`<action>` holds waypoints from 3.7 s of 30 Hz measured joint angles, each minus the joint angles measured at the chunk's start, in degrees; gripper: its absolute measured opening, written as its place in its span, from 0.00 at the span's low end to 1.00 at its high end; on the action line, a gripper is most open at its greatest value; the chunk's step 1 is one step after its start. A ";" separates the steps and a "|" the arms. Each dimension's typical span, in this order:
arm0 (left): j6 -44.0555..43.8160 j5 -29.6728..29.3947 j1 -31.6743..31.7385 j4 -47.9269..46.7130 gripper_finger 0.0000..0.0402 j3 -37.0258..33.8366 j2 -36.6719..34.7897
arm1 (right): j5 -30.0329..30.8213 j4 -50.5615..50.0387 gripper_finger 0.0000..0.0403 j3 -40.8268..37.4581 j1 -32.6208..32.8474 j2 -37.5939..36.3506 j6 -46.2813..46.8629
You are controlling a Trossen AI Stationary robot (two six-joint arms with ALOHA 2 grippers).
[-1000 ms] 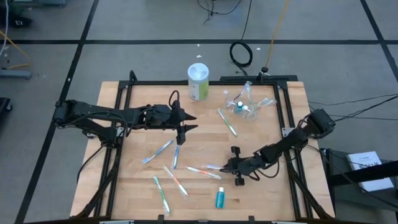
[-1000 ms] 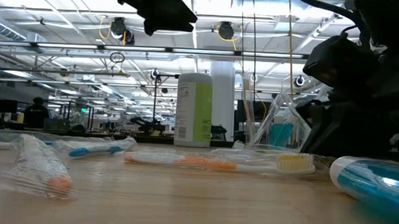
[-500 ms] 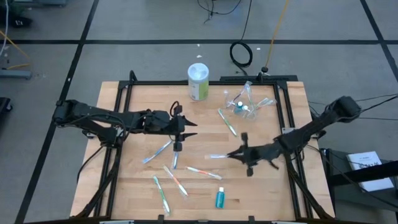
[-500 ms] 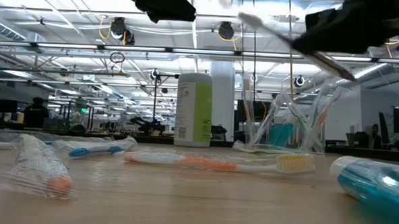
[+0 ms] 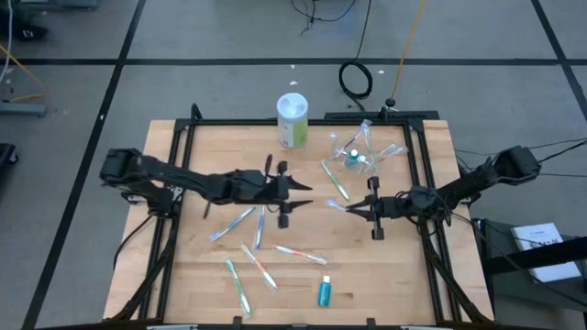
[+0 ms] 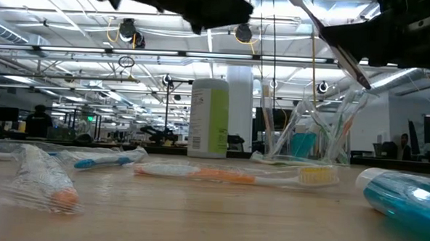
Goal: Pick & Place toothbrushing station
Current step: Put the purple toothbrush into the transparent organizer
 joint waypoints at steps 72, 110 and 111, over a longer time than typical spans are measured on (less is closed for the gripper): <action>-15.96 -6.78 13.53 -2.09 0.02 13.25 10.02 | 14.77 -25.53 0.45 0.09 -2.15 -0.04 13.70; -17.11 -1.68 22.00 -26.19 0.06 35.10 28.77 | 9.06 -27.24 0.45 0.09 -7.48 -0.06 16.55; -17.12 -1.68 22.00 -25.83 0.06 35.10 28.94 | 9.06 -27.24 0.45 0.09 -7.48 -0.06 16.57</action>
